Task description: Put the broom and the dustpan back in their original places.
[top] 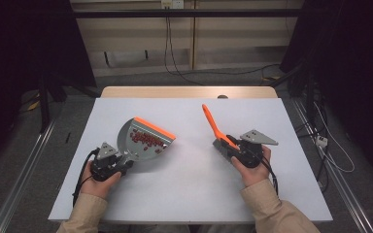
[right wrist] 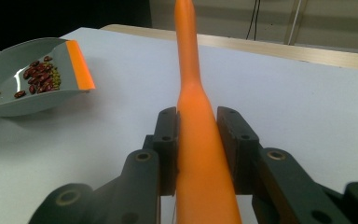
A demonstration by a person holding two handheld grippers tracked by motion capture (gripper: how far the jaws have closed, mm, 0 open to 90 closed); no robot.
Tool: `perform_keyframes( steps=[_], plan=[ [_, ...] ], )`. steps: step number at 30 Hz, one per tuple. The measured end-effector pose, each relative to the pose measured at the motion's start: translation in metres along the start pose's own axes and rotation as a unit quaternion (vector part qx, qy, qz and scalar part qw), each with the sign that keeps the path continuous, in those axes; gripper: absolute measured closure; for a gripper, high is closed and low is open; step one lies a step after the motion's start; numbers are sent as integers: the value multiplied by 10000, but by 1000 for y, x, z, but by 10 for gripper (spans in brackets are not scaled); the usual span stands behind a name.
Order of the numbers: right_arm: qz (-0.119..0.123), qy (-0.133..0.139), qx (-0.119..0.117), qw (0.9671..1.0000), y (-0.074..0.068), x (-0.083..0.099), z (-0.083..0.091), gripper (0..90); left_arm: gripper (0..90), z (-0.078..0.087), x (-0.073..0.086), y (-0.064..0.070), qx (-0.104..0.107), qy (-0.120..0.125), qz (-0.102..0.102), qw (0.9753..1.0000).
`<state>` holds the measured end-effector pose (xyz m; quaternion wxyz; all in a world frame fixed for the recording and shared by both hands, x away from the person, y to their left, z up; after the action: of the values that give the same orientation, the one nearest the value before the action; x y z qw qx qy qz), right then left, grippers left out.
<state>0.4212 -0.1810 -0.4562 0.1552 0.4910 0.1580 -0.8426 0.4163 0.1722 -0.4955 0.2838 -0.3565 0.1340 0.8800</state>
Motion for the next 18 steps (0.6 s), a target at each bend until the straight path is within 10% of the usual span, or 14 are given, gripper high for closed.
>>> perform_keyframes(
  steps=[18],
  plan=[
    [-136, 22, 55, 9999, 8, 6, -4, 708, 633, -7, 8, -30, -658, -237, 498, 9963]
  ],
)
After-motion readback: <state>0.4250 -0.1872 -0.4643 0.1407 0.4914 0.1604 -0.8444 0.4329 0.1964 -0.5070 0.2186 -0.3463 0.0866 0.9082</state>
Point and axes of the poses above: each handheld gripper's, and its own axes: z roughly backward along the jaws, x roughly out of its underside, y roughly to its right, the point moved 9 cm from there along -z, roughly forward along the jaws, and after that the axes turned 4 degrees about -y, right-handed, at the moved point
